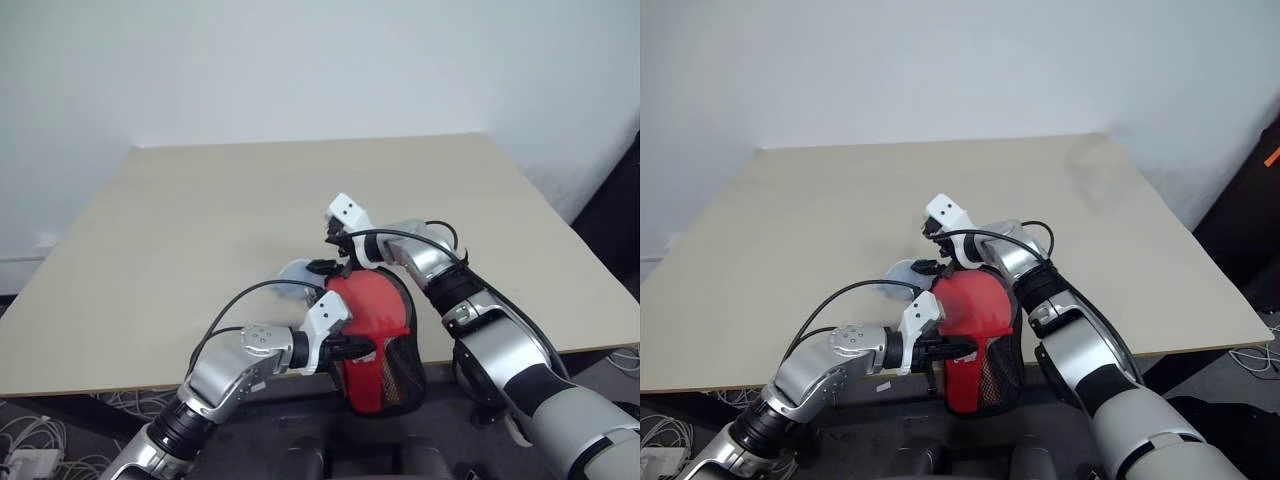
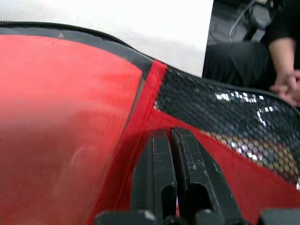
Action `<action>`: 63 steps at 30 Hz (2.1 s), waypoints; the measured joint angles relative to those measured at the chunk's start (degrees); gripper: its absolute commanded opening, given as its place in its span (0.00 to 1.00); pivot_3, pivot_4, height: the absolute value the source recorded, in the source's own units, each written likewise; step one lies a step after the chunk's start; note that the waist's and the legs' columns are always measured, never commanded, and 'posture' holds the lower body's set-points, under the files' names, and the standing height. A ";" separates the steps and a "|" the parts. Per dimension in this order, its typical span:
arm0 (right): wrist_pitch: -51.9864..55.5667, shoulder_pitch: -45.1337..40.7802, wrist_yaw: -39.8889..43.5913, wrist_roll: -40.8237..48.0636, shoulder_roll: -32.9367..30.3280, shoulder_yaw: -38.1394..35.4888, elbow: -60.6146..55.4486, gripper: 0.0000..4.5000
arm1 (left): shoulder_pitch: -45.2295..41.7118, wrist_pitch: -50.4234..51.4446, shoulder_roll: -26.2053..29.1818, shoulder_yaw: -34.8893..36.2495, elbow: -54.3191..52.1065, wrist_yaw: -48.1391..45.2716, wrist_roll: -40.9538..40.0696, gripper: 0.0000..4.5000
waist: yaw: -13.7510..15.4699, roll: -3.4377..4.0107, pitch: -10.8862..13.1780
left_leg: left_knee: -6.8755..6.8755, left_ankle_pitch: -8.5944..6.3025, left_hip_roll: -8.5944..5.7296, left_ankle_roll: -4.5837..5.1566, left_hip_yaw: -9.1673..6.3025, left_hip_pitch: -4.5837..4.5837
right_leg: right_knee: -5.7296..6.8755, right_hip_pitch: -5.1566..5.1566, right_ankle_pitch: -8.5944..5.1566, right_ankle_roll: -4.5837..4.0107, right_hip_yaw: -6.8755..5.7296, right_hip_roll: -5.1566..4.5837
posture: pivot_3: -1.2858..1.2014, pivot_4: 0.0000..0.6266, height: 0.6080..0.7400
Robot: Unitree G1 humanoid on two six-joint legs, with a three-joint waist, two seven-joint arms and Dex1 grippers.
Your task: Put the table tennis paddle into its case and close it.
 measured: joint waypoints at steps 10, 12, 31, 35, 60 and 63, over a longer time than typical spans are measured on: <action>-2.80 0.06 1.79 -4.23 3.27 1.00 4.30 1.00 | 1.54 0.35 -1.00 1.89 -0.31 -1.10 2.09 0.01 | -0.74 0.02 -0.02 | -0.01 0.01 0.02 -0.02 -0.07 0.07 | 0.08 -0.03 -0.02 0.02 0.00 0.05 | 0.52 0.00 0.68; -3.03 0.14 2.20 -4.76 3.57 1.00 4.38 1.00 | 1.55 0.55 -1.26 2.12 -0.20 -1.16 2.27 0.01 | -0.74 0.01 -0.02 | -0.01 0.01 0.02 -0.03 -0.08 0.08 | 0.08 -0.02 -0.02 0.02 0.00 0.06 | 0.52 0.00 0.68; -2.94 1.48 4.39 -6.35 5.89 0.96 4.74 0.28 | -0.36 0.62 -3.09 3.31 3.84 -2.59 4.46 0.00 | -0.81 0.02 -0.04 | -0.01 0.02 0.04 -0.05 -0.15 0.21 | 0.14 -0.01 -0.02 0.02 0.01 0.11 | 0.52 0.00 0.68; -2.80 1.55 4.71 -6.38 5.91 0.89 4.29 0.08 | -0.61 0.65 -3.24 3.46 4.29 -2.96 4.59 0.00 | -0.81 0.02 -0.04 | -0.01 0.03 0.04 -0.06 -0.16 0.22 | 0.15 -0.01 -0.01 0.02 0.00 0.12 | 0.52 0.00 0.68; -4.32 -1.74 -8.10 -3.93 10.46 -11.53 12.09 0.08 | -3.07 0.04 -6.33 4.36 7.50 -2.17 8.71 0.00 | -1.04 0.02 -0.03 | -0.01 0.13 0.03 -0.21 -0.25 0.19 | 0.29 -0.04 0.08 -0.13 0.03 0.18 | 0.52 0.00 0.68; -6.03 -4.56 -12.18 -3.02 11.16 -14.61 15.13 0.08 | -3.25 0.00 -6.53 4.55 7.73 -1.73 9.14 0.00 | -1.04 0.02 -0.03 | -0.02 0.13 0.03 -0.21 -0.25 0.19 | 0.28 -0.04 0.09 -0.15 0.03 0.18 | 0.52 0.00 0.68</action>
